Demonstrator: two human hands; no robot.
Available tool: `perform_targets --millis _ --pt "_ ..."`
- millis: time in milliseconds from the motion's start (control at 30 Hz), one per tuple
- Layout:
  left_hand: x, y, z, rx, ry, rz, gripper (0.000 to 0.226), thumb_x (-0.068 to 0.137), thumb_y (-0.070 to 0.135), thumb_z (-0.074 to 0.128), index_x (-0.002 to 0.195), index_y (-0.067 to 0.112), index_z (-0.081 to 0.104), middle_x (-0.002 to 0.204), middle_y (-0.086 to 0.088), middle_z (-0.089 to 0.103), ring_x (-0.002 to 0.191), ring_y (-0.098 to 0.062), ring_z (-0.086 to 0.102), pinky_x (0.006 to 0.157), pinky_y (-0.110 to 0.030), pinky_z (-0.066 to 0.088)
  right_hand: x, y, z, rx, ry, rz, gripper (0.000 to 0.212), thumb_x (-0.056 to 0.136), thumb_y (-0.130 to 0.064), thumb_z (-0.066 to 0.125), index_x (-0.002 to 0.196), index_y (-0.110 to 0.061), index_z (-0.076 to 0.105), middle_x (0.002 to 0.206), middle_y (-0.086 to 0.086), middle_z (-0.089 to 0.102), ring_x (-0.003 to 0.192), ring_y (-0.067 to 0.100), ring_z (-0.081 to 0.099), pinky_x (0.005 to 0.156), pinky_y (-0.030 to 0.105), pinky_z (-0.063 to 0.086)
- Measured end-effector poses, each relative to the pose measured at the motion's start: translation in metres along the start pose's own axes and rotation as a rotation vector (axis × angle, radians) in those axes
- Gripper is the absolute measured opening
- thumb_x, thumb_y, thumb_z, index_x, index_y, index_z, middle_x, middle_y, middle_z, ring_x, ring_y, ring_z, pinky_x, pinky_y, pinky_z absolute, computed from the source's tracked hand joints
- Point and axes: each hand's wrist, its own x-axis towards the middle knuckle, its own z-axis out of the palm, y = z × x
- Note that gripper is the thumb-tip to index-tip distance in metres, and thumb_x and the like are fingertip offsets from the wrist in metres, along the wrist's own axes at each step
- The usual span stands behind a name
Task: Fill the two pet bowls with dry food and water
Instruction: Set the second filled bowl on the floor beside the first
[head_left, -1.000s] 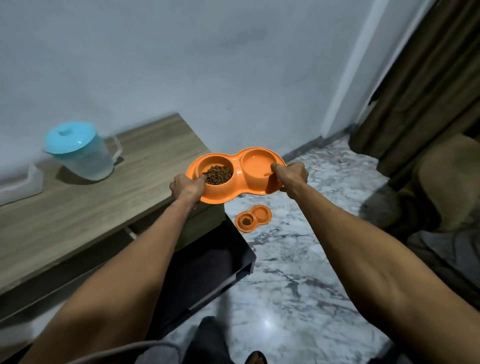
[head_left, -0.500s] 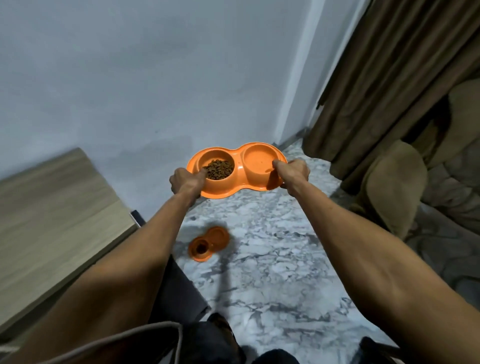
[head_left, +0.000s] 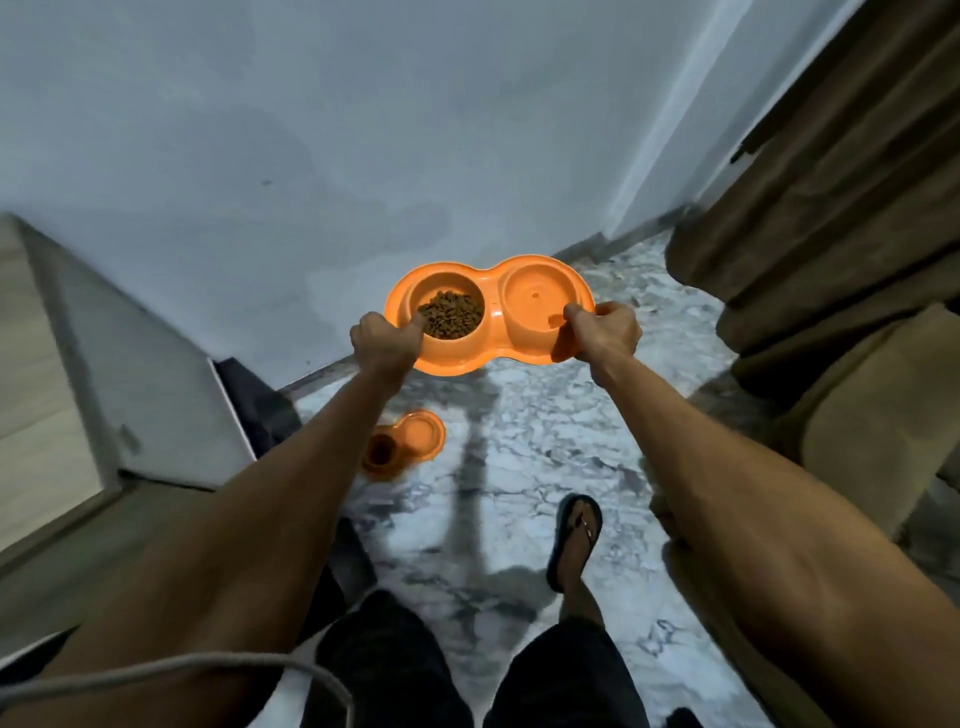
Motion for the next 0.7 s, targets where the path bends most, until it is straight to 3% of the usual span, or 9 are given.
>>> perform_targets --millis 100,200,300,433,567,633,700 --pt "0.02 -0.014 0.042 0.002 0.038 -0.066 0.074 0.054 0.062 0.059 0.091 -0.001 0.069 0.095 -0.023 0.072 0.089 -0.036 0.069 0.078 -0.05 0.059 0.055 0.023 0.024 -0.038 -0.067 -0.003 0.027 0.076 -0.03 0.074 0.093 -0.017 0.058 0.078 0.0 0.056 0.091 0.031 0.065 0.083 0.052 0.059" --pt "0.045 -0.042 0.097 -0.011 0.105 -0.132 0.066 0.056 0.06 0.054 0.085 0.002 0.069 0.09 -0.023 0.07 0.086 -0.038 0.069 0.076 -0.05 0.059 0.119 0.055 0.054 -0.11 -0.134 -0.001 0.046 0.072 -0.033 0.073 0.111 -0.008 0.066 0.098 0.007 0.065 0.097 0.03 0.065 0.088 0.046 0.056" --pt "0.069 -0.063 0.152 -0.009 0.148 -0.174 0.062 0.069 0.055 0.06 0.093 -0.001 0.068 0.095 -0.022 0.069 0.091 -0.037 0.066 0.082 -0.049 0.056 0.183 0.101 0.091 -0.147 -0.188 0.005 0.059 0.065 -0.042 0.073 0.114 -0.01 0.067 0.104 0.008 0.067 0.1 0.029 0.064 0.09 0.044 0.054" --pt "0.12 -0.123 0.231 0.016 0.169 -0.197 0.041 0.085 0.037 0.067 0.091 -0.003 0.067 0.082 -0.02 0.067 0.078 -0.032 0.062 0.076 -0.045 0.052 0.26 0.183 0.141 -0.19 -0.224 0.008 0.052 0.074 -0.035 0.075 0.118 -0.009 0.066 0.107 0.009 0.067 0.1 0.026 0.063 0.088 0.036 0.05" --pt "0.174 -0.202 0.318 -0.004 0.223 -0.29 0.034 0.077 0.043 0.069 0.068 0.012 0.058 0.081 -0.021 0.07 0.078 -0.034 0.067 0.076 -0.047 0.056 0.327 0.274 0.196 -0.212 -0.26 0.014 0.057 0.075 -0.035 0.072 0.125 -0.009 0.064 0.111 0.009 0.066 0.101 0.026 0.063 0.083 0.031 0.049" --pt "0.195 -0.243 0.358 -0.029 0.24 -0.365 0.042 0.069 0.052 0.069 0.075 0.011 0.061 0.085 -0.018 0.07 0.082 -0.033 0.067 0.078 -0.045 0.057 0.352 0.319 0.221 -0.239 -0.266 0.039 0.059 0.071 -0.038 0.071 0.123 -0.011 0.064 0.113 0.009 0.066 0.102 0.026 0.063 0.086 0.034 0.052" --pt "0.216 -0.285 0.397 -0.067 0.231 -0.409 0.05 0.07 0.047 0.074 0.09 0.002 0.064 0.088 -0.018 0.069 0.084 -0.033 0.067 0.075 -0.044 0.056 0.378 0.366 0.246 -0.26 -0.279 0.046 0.053 0.074 -0.035 0.072 0.121 -0.012 0.064 0.111 0.007 0.065 0.099 0.024 0.063 0.086 0.036 0.054"
